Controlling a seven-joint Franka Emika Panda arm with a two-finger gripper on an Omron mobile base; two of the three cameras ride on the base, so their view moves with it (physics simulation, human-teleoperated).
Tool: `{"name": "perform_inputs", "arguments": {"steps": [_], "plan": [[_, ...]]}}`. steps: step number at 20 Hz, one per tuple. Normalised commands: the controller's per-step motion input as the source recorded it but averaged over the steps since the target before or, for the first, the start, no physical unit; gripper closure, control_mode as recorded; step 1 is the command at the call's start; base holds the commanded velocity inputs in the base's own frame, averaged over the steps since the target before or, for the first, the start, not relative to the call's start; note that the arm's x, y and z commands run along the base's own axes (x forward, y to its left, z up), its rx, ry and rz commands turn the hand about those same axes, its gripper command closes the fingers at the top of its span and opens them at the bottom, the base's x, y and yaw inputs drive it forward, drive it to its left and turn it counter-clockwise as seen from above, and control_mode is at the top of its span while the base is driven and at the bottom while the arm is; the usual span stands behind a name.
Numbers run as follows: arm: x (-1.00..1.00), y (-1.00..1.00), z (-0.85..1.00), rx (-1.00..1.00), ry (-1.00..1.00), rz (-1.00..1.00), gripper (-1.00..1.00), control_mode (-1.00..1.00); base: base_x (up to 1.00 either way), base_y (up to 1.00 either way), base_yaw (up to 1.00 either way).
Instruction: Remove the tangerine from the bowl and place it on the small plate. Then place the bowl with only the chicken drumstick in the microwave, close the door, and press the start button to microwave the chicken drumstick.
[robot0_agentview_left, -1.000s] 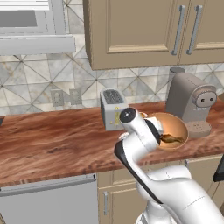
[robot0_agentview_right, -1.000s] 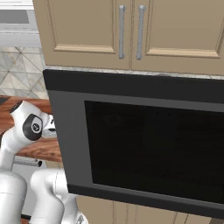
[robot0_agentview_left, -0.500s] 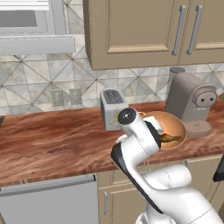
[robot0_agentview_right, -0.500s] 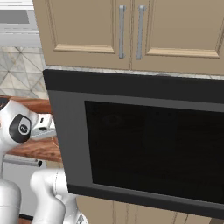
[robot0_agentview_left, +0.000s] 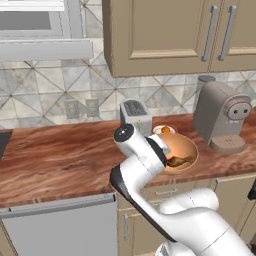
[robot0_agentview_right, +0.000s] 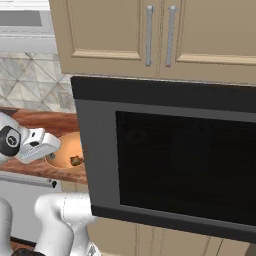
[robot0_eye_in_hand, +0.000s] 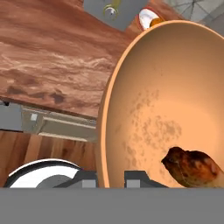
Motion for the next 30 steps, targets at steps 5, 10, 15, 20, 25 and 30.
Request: {"name": "perform_inputs", "arguments": {"steps": [5,10,15,20,25,30], "plan": [[0.00,0.00,0.00,0.00,0.00,0.00,1.00,1.00,-0.47,0.92,-0.04],[0.00,0.00,0.00,0.00,0.00,0.00,1.00,1.00,-0.72,0.41,-0.45],[0.00,0.00,0.00,0.00,0.00,0.00,1.00,1.00,-0.69,0.04,-0.81],[0.00,0.00,0.00,0.00,0.00,0.00,1.00,1.00,-0.54,0.07,-0.92],[0.00,0.00,0.00,0.00,0.00,0.00,1.00,1.00,-0.25,0.00,-0.89],[0.00,0.00,0.00,0.00,0.00,0.00,1.00,1.00,-0.01,0.00,-0.81]]}}
